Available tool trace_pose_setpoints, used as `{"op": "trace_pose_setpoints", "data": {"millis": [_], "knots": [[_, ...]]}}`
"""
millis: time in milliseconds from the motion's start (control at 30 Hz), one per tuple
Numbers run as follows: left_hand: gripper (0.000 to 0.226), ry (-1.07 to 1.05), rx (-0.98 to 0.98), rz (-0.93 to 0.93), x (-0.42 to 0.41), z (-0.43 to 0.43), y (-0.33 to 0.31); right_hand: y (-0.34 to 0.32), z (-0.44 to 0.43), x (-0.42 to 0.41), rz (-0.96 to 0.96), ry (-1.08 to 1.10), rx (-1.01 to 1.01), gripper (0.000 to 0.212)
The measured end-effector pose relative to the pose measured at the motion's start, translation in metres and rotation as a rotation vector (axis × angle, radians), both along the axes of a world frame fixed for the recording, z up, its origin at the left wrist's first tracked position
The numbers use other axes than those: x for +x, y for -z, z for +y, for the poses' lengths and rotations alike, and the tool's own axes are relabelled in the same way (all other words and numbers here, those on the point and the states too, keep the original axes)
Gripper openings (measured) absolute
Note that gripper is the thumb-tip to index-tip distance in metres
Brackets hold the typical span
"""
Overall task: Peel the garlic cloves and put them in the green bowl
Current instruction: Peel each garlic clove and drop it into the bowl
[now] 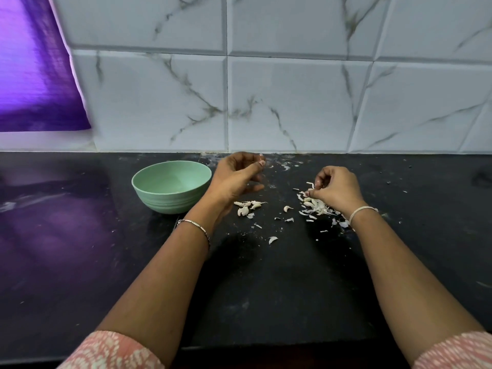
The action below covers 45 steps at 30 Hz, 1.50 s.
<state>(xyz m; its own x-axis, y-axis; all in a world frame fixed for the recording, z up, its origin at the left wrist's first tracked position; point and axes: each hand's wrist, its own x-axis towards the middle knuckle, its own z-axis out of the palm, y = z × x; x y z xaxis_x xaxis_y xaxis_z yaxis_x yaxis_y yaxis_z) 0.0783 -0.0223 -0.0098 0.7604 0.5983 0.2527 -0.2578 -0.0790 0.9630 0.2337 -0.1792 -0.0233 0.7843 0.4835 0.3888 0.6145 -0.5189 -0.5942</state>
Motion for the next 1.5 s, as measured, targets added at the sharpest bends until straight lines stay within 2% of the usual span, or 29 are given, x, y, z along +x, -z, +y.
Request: {"op": "trace_pose_setpoints", "data": {"millis": [67, 167, 233, 333, 433, 533, 600, 700, 800, 900, 1033, 1100, 1167, 1233, 1333, 1500], "knots": [[0.011, -0.138, 0.208, 0.046, -0.005, 0.008, -0.006, 0.002, 0.0, 0.001, -0.037, -0.018, -0.006, 0.024], [0.012, -0.553, 0.732, 0.247, -0.019, 0.018, -0.016, 0.007, 0.002, 0.003, -0.034, -0.043, 0.0, 0.025], [0.019, -0.75, 0.853, 0.341, -0.027, 0.024, -0.019, 0.008, 0.005, 0.001, -0.027, -0.05, -0.004, 0.018], [0.025, -0.816, 0.865, 0.474, -0.035, 0.037, -0.019, 0.01, 0.01, -0.004, -0.104, -0.072, -0.056, 0.015], [0.028, -0.797, 0.865, 0.647, -0.043, 0.048, -0.016, 0.009, 0.017, -0.015, -0.194, -0.09, -0.124, 0.017], [0.03, -0.751, 0.905, 0.769, -0.046, 0.054, -0.012, 0.008, 0.023, -0.026, -0.196, -0.103, -0.184, 0.024], [0.03, -0.727, 0.928, 0.816, -0.047, 0.055, -0.012, 0.008, 0.025, -0.028, -0.193, -0.14, -0.199, 0.025], [0.029, -0.712, 0.944, 0.864, -0.047, 0.054, -0.013, 0.008, 0.022, -0.026, -0.171, -0.231, -0.211, 0.015], [0.03, -0.705, 0.954, 0.888, -0.048, 0.054, -0.013, 0.007, 0.019, -0.023, -0.122, -0.317, -0.292, 0.02], [0.028, -0.739, 0.963, 0.807, -0.047, 0.053, -0.013, 0.007, 0.02, -0.023, -0.13, -0.373, -0.401, 0.02], [0.019, -0.77, 0.965, 0.499, -0.042, 0.045, -0.018, 0.008, 0.021, -0.025, -0.158, -0.362, -0.384, 0.02], [0.014, -0.658, 0.965, 0.376, -0.036, 0.036, -0.019, 0.01, 0.024, -0.028, -0.184, -0.35, -0.298, 0.02], [0.011, -0.497, 0.994, 0.345, -0.027, 0.025, -0.016, 0.013, 0.031, -0.033, -0.176, -0.388, -0.243, 0.022], [0.014, -0.349, 1.082, 0.423, -0.018, 0.015, -0.008, 0.016, 0.038, -0.04, -0.165, -0.459, -0.263, 0.025], [0.024, -0.186, 1.214, 0.636, -0.008, 0.01, 0.009, 0.018, 0.048, -0.047, -0.218, -0.496, -0.346, 0.025], [0.029, -0.133, 1.2, 0.757, -0.007, 0.015, 0.019, 0.019, 0.051, -0.049, -0.301, -0.473, -0.359, 0.017]]}}
